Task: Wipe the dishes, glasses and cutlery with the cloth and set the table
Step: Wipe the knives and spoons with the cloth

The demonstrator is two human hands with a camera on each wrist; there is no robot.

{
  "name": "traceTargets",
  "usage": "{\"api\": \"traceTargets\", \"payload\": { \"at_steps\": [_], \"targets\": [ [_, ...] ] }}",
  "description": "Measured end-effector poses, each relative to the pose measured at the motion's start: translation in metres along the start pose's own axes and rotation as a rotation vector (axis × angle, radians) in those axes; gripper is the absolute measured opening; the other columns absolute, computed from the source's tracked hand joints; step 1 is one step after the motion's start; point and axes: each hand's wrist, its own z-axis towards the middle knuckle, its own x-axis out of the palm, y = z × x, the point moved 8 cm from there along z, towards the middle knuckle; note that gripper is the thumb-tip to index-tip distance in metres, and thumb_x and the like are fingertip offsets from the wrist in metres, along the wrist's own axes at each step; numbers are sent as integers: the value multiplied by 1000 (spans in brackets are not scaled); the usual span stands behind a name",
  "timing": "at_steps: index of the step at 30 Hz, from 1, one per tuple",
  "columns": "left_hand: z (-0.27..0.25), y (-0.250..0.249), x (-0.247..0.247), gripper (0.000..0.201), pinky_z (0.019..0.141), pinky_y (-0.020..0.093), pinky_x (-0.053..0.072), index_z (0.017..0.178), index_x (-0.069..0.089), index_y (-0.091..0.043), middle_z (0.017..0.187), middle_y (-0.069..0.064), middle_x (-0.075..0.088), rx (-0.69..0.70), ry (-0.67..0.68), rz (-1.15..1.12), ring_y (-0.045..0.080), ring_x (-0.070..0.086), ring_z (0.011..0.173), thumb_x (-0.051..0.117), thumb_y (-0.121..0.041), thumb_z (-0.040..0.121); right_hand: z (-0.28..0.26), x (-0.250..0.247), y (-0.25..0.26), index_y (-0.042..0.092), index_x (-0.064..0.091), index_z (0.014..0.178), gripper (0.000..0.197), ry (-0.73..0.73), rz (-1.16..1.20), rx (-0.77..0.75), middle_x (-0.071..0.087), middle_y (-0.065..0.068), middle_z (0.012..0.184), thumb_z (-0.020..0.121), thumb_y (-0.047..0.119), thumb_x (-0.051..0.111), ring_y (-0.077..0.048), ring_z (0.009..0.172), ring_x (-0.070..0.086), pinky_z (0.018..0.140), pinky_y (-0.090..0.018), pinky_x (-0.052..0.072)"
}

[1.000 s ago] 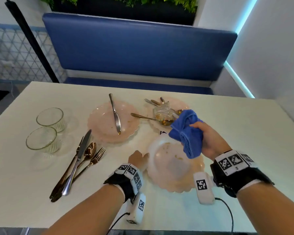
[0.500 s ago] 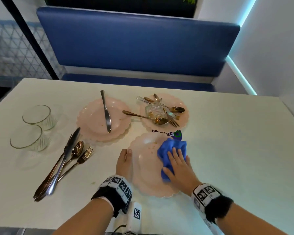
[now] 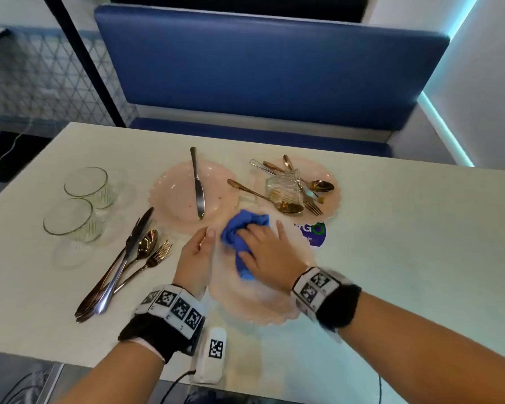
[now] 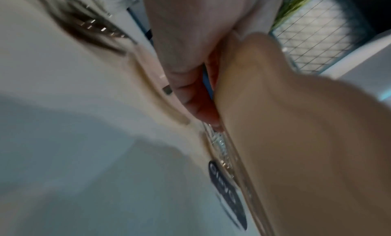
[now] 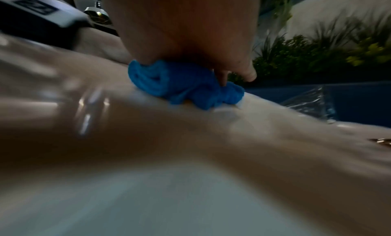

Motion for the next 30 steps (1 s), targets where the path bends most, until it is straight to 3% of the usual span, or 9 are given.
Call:
{"api": "traceTargets", "payload": {
  "at_steps": [3, 6, 8, 11, 14, 16, 20, 26, 30],
  "targets": [
    [1, -20, -4, 22, 68, 22, 52, 92, 61, -26, 87, -7, 66, -9, -36, -113, 9, 61, 78, 40, -26, 99, 9, -20, -34, 16, 44, 130, 41, -68, -17, 91, 47, -4, 134, 97, 35, 29, -24, 126, 41, 112, -48, 19],
    [4, -32, -18, 23, 85, 36, 52, 103, 61, -25, 97, -4, 66, 11, -150, -167, 17, 61, 91, 40, -29, 99, -10, -25, -43, 9, 57, 103, 39, -98, 92, 98, 60, -10, 107, 90, 33, 28, -26, 93, 52, 85, -39, 40],
    [6, -37, -21, 24, 92, 38, 49, 107, 62, -22, 105, 1, 65, 46, -219, -196, 20, 59, 98, 40, -28, 99, -28, -12, -32, 8, 56, 92, 32, -68, 192, 78, 59, -11, 96, 85, 29, 33, -24, 82, 49, 72, -34, 36],
    [4, -45, -12, 28, 97, 38, 44, 109, 63, -13, 111, 10, 63, 113, -255, -185, 17, 55, 98, 40, -24, 99, -43, 6, 6, 5, 60, 101, 36, -54, 328, -44, 56, -11, 103, 85, 28, 36, -24, 94, 46, 82, -28, 33],
    [6, -52, 2, 25, 95, 41, 45, 90, 61, -26, 98, 6, 63, 149, -191, -153, 18, 55, 93, 38, -27, 99, -35, 3, 31, 2, 57, 118, 35, -92, 489, -149, 53, -13, 117, 88, 16, 45, -19, 106, 41, 99, -21, 29],
    [7, -59, 10, 24, 89, 39, 47, 86, 60, -25, 90, 5, 64, 195, -129, -124, 21, 56, 90, 39, -28, 99, -25, -12, 32, 3, 48, 131, 47, -150, 441, -176, 45, -13, 134, 90, 23, 43, -20, 123, 37, 109, -18, 18],
    [0, -63, 24, 25, 81, 34, 47, 85, 62, -22, 86, 4, 63, 253, -30, -78, 15, 56, 82, 44, -38, 90, -1, -42, 13, 6, 31, 144, 61, -227, 309, -97, 25, -13, 153, 91, 27, 52, -26, 142, 21, 118, -32, 11],
    [-6, -80, 4, 28, 61, 13, 50, 82, 64, -27, 73, -11, 64, 244, -91, -133, -2, 58, 65, 41, -24, 98, 4, -55, -55, 10, 36, 140, 53, -220, 153, 105, 40, -10, 139, 90, 20, 53, -30, 125, 41, 106, -42, 33],
    [0, -74, -11, 27, 82, 32, 51, 86, 66, -30, 88, -6, 66, 197, -218, -200, 15, 61, 88, 41, -31, 98, -30, -17, -27, 9, 49, 126, 39, -110, 211, 28, 47, -11, 127, 89, 19, 52, -30, 111, 45, 100, -39, 36]
  ]
}}
